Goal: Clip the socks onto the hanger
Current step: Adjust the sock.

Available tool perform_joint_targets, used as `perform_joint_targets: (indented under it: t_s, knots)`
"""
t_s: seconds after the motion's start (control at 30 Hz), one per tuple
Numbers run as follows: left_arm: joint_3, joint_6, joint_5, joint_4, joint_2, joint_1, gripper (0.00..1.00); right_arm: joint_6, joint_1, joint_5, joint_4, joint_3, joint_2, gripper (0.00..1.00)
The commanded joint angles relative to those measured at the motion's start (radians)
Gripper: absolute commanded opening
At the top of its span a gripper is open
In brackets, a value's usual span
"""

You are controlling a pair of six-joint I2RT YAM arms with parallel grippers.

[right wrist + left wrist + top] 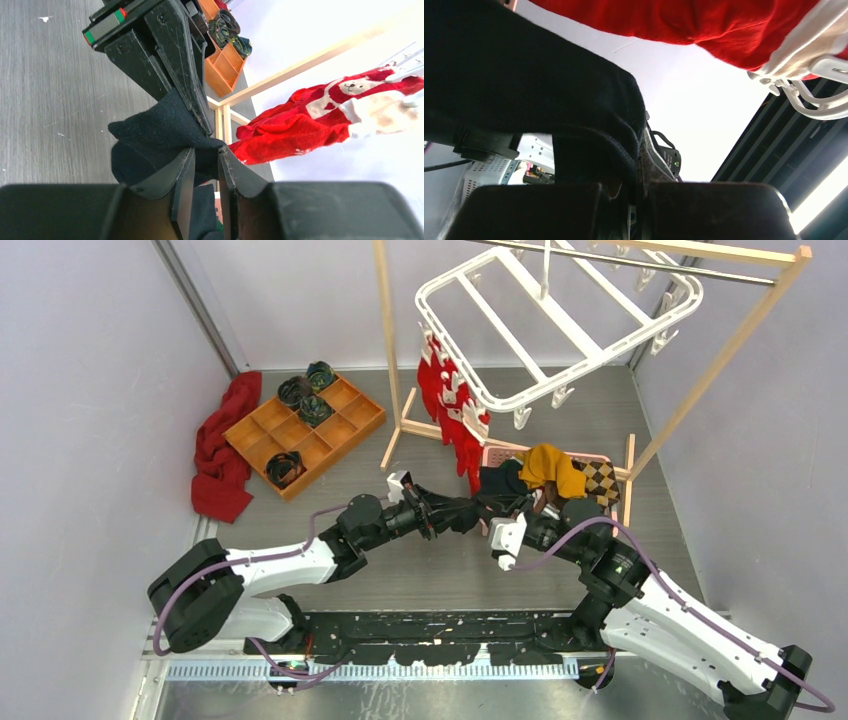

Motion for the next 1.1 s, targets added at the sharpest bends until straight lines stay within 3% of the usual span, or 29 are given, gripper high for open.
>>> perform_joint_targets:
  t_s: [0.0,0.2,0.33,0.77,1.07]
  knots:
    - [0.006,-0.08,-0.001,0.077,0.011,-0.004,0.0,0.05,0.003,-0.033,0.003,0.056,0.004,0.3]
    - [-0.004,-0.078,-0.01,0.089,0.008,-0.004,0.0,0.039,0.003,-0.059,-0.055,0.071,-0.01,0.5]
    - [0.003,-0.078,-0.002,0.091,0.013,-0.004,0.0,0.047,0.002,-0.11,-0.039,0.053,0.002,0.51]
    - [-0.019,-0.063,-0.018,0.103,-0.003,-0.004,0.0,0.105,0.004,-0.059,-0.078,0.102,0.043,0.09]
    - [-0.076,0.069,0.002,0.056,-0.098,0.05,0.2,0.209,-0.003,-0.138,-0.202,0.166,0.02,0.03]
